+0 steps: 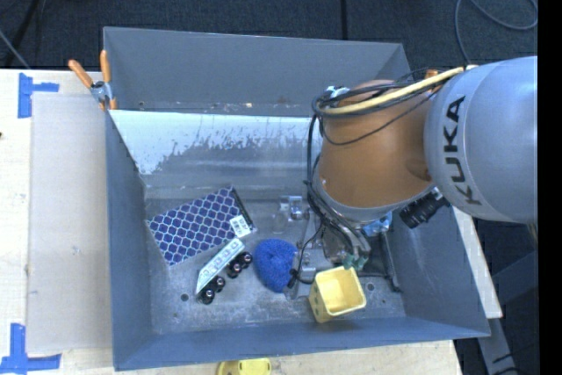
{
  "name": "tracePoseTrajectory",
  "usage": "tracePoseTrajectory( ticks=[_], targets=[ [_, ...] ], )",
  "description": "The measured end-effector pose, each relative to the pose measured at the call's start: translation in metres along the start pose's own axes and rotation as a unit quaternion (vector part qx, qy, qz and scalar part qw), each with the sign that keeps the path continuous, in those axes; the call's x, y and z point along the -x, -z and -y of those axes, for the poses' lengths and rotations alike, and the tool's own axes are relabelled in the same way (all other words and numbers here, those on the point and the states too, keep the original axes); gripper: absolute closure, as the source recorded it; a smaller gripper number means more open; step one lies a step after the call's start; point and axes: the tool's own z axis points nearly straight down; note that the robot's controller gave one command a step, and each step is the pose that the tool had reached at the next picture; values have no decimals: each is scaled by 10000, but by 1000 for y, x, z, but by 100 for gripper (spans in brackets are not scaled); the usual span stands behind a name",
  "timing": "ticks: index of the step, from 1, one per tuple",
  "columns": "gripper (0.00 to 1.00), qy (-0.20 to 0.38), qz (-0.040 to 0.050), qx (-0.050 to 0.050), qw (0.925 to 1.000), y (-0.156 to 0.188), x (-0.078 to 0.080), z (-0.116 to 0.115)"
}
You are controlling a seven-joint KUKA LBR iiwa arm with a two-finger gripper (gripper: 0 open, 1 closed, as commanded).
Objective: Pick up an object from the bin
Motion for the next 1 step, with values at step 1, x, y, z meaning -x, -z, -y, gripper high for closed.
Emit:
tracePoseTrajectory(
  ticks=[1],
  targets=[
    [0,-20,45,5,10000,4,2,1]
  ],
)
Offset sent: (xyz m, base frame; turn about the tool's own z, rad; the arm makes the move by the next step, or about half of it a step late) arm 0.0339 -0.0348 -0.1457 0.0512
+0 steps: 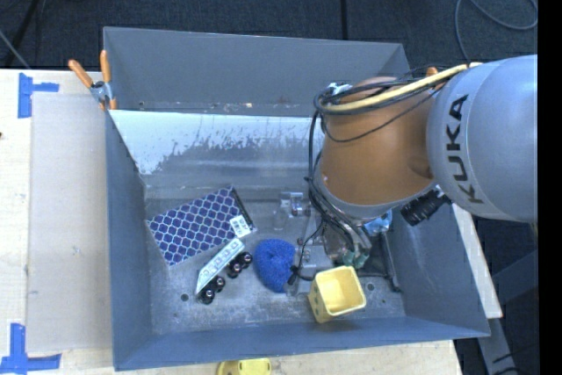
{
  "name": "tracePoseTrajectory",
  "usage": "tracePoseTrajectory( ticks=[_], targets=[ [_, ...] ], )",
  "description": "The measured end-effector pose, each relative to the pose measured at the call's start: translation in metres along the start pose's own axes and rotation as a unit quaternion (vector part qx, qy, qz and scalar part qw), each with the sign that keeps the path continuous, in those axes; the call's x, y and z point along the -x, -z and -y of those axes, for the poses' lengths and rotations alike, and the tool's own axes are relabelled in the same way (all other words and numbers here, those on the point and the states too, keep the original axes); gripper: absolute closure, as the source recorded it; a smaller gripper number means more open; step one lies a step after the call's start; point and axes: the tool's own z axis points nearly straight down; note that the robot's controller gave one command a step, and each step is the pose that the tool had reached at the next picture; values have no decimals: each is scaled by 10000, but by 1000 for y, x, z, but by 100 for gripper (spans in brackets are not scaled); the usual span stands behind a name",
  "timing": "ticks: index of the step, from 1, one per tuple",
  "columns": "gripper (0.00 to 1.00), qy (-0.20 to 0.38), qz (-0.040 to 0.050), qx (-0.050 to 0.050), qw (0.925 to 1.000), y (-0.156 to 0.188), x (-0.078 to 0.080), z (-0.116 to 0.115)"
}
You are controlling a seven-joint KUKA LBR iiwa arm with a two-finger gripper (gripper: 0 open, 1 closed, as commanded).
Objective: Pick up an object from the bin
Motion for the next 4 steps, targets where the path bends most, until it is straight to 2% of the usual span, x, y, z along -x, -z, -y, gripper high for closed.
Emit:
tracePoseTrajectory(
  ticks=[1,2,3,4],
  targets=[
    [0,-119,24,4,9999,-76,18,17],
    [0,-104,-18,-1,9999,-95,31,28],
    [0,-526,5,2,9986,-95,34,40],
    [0,-783,-3,2,9969,-152,24,44]
  ],
)
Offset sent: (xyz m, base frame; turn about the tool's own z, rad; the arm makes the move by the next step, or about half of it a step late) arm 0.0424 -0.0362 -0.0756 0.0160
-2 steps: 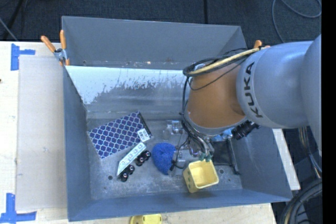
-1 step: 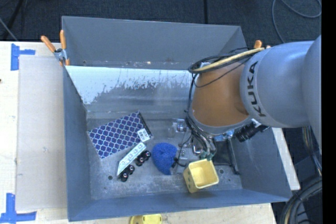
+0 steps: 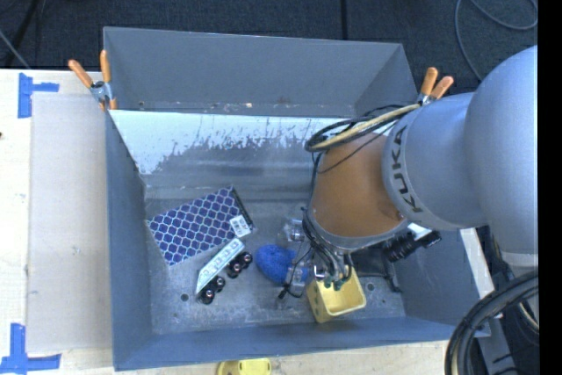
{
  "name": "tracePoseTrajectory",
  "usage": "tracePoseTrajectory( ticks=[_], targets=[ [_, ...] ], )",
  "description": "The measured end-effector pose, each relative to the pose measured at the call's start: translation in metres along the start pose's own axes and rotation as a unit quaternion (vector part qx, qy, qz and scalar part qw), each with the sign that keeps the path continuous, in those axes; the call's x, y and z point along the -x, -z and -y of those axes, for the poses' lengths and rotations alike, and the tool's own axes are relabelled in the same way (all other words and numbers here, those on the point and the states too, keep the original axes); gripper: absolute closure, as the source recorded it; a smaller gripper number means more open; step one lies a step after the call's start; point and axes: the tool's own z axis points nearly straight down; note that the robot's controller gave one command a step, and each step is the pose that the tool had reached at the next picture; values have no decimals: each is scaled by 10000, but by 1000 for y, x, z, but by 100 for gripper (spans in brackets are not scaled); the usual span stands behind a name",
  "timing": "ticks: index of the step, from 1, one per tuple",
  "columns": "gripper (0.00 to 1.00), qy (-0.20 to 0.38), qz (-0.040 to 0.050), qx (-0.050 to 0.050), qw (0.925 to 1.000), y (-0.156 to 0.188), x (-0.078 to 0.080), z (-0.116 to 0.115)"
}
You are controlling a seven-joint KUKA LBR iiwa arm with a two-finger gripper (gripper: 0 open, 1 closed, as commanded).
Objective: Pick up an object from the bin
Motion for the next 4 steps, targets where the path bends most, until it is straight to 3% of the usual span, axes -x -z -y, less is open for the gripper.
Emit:
tracePoseTrajectory(
  ticks=[1,4],
  targets=[
    [100,-259,36,7,9997,3,5,-11],
    [100,-265,4,-1,9996,12,3,-11]
  ],
)
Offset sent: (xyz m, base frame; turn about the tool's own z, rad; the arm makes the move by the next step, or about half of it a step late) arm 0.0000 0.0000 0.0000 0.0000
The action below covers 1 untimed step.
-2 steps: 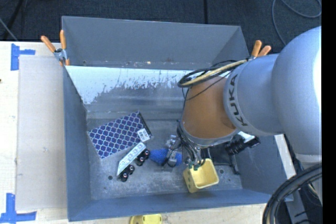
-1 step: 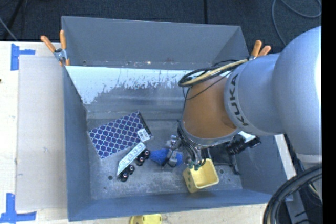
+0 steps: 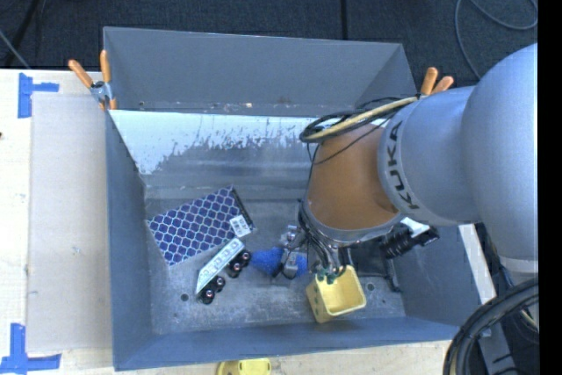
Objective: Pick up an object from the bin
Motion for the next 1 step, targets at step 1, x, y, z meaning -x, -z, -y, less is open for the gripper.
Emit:
tracePoseTrajectory(
  ticks=[1],
  targets=[
    [100,-3,9,3,10000,7,0,0]
  ],
)
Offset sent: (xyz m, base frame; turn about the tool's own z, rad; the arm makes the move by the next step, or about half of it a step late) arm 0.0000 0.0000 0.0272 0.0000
